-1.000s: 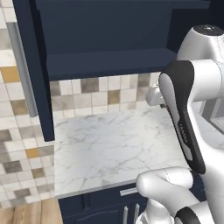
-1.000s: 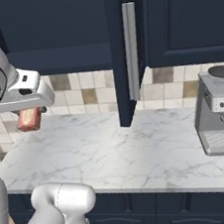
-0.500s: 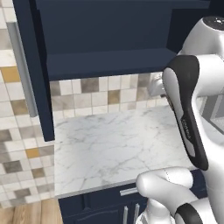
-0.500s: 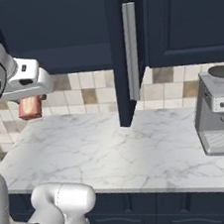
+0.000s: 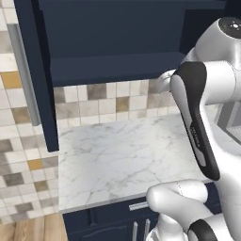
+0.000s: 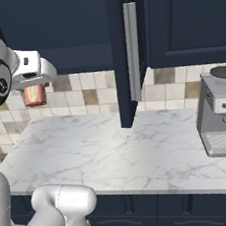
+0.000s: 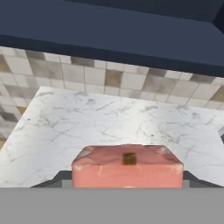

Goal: Pick up the bar soap and sponge from the sink, and place them back in the cabinet, and close the cabinet doors.

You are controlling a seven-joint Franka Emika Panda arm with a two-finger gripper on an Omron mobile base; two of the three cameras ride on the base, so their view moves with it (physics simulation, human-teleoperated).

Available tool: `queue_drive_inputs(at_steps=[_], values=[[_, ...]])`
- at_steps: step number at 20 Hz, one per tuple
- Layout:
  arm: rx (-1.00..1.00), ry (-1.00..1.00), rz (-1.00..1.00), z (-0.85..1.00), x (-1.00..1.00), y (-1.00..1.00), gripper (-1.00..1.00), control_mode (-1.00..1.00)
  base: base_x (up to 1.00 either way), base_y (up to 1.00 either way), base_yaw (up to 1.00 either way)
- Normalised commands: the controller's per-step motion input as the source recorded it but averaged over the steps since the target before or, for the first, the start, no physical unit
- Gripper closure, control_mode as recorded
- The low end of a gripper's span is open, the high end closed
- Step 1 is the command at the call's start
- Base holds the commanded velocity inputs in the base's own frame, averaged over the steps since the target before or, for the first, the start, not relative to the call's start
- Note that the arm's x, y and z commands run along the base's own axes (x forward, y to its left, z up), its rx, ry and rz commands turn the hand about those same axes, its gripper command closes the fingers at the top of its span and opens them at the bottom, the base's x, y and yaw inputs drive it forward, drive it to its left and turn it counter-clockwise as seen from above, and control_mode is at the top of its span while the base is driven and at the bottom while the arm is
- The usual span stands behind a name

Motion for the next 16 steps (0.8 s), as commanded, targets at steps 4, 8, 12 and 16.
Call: queue_drive_inputs(at_steps=[4, 8, 12, 16], values=[[0.0, -0.2, 0.0, 0.06, 0.42, 0.0, 1.0, -1.0, 0.0, 0.0, 0.0], [0.0, -0.16, 0.0, 0.13, 0.47, 0.0, 1.0, -1.0, 0.0, 0.0, 0.0], [0.0, -0.07, 0.0, 0.23, 0.38, 0.0, 1.0, -1.0, 0.0, 0.0, 0.0], [0.0, -0.02, 0.0, 0.15, 0.42, 0.0, 1.0, -1.0, 0.0, 0.0, 0.0]])
